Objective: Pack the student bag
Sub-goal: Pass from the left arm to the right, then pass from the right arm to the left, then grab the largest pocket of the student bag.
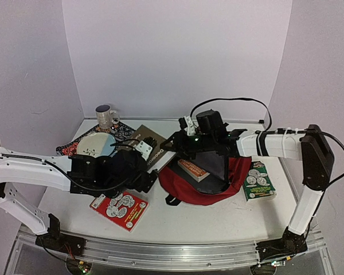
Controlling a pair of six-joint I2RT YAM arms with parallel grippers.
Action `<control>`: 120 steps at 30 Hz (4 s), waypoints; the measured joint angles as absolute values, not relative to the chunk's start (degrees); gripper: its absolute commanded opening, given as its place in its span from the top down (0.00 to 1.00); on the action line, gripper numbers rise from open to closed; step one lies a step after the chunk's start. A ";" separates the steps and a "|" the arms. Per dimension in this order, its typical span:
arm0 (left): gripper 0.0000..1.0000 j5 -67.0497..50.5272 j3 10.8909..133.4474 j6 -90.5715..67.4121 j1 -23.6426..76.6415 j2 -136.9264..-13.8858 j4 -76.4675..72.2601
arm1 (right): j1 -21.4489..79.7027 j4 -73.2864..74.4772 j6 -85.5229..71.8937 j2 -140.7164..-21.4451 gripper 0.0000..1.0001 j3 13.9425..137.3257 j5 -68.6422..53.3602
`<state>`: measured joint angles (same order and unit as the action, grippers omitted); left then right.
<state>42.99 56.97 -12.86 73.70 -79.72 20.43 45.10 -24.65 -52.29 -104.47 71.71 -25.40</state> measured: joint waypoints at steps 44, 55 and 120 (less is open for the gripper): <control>0.12 3.25 34.70 -64.39 51.41 -80.88 -49.86 | 45.06 -70.58 -71.65 -93.58 0.69 48.27 -5.51; 0.68 -2.40 35.33 -72.48 47.71 -87.51 -61.54 | 45.03 -71.45 -70.63 -95.29 0.57 48.27 -7.05; 0.54 -39.11 27.85 -73.62 33.30 -85.55 -52.97 | 26.28 8.32 -5.13 -100.64 1.00 78.00 4.74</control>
<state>-39.11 27.85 -73.62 33.30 -85.55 -52.97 26.28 8.32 -5.13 -100.64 78.00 4.74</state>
